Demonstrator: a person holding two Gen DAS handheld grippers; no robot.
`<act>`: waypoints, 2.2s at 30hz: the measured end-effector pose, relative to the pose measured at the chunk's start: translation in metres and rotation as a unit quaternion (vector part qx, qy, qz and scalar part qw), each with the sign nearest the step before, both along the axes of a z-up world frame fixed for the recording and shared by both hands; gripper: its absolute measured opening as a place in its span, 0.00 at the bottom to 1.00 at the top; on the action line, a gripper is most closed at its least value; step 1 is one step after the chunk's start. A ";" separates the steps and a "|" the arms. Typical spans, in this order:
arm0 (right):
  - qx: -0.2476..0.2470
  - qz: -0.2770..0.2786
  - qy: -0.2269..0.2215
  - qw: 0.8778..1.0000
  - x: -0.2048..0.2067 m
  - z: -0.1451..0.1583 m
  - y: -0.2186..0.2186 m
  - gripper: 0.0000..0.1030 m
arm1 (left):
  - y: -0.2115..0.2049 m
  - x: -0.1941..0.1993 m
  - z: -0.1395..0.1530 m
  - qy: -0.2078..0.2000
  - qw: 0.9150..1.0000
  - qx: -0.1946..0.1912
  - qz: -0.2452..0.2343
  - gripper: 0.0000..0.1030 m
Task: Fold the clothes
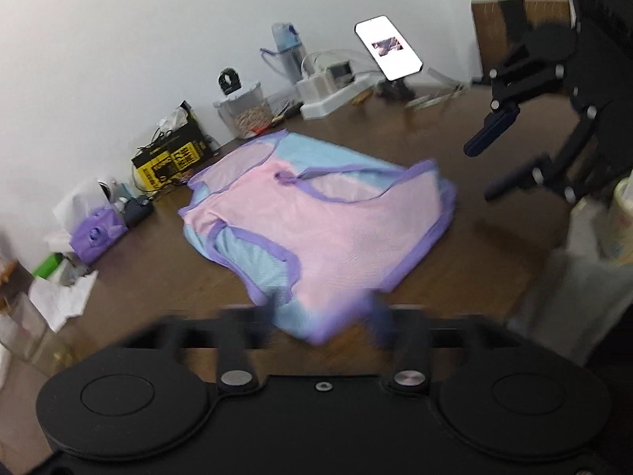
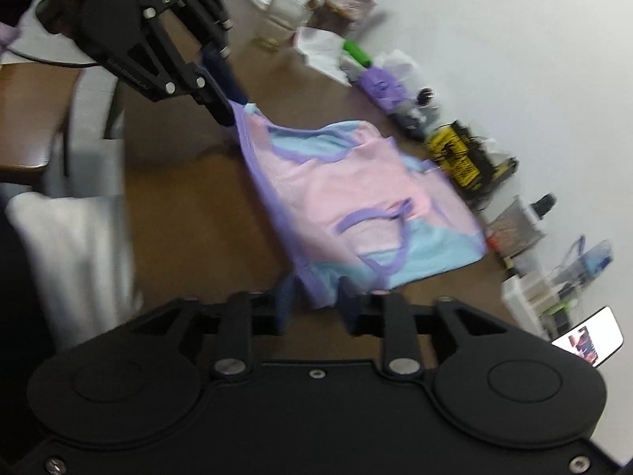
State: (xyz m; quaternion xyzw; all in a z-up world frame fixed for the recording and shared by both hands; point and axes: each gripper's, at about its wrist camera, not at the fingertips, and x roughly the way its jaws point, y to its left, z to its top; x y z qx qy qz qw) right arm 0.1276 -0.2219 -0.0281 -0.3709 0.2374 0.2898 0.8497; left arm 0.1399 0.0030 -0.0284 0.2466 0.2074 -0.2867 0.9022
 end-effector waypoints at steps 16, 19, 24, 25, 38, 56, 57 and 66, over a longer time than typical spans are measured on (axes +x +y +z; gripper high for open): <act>0.158 -0.097 0.036 0.982 0.167 0.033 0.012 0.59 | -0.020 0.129 0.003 0.022 0.994 -0.020 0.110 0.80; 0.145 -0.121 0.075 0.979 0.230 0.019 0.027 0.49 | -0.027 0.148 0.003 0.019 0.994 -0.015 0.106 0.80; 0.142 -0.146 0.136 0.970 0.282 -0.006 0.034 0.39 | -0.024 0.182 0.007 0.027 0.993 -0.024 0.111 0.80; 0.140 -0.147 0.141 0.969 0.285 -0.009 0.035 0.33 | -0.023 0.190 0.007 0.029 0.993 -0.025 0.114 0.80; 0.193 -0.229 0.090 0.950 0.253 -0.002 -0.029 0.07 | -0.036 0.243 0.004 0.058 0.992 -0.039 0.106 0.80; 0.173 -0.073 0.222 0.957 0.412 -0.012 0.101 0.44 | -0.058 0.202 -0.018 0.059 0.996 -0.019 0.063 0.80; 0.164 -0.068 0.224 0.958 0.415 -0.016 0.108 0.33 | -0.058 0.200 -0.018 0.060 0.996 -0.021 0.062 0.80; 0.178 -0.104 0.192 0.959 0.401 -0.008 0.076 0.04 | -0.056 0.195 -0.017 0.068 0.995 -0.034 0.063 0.80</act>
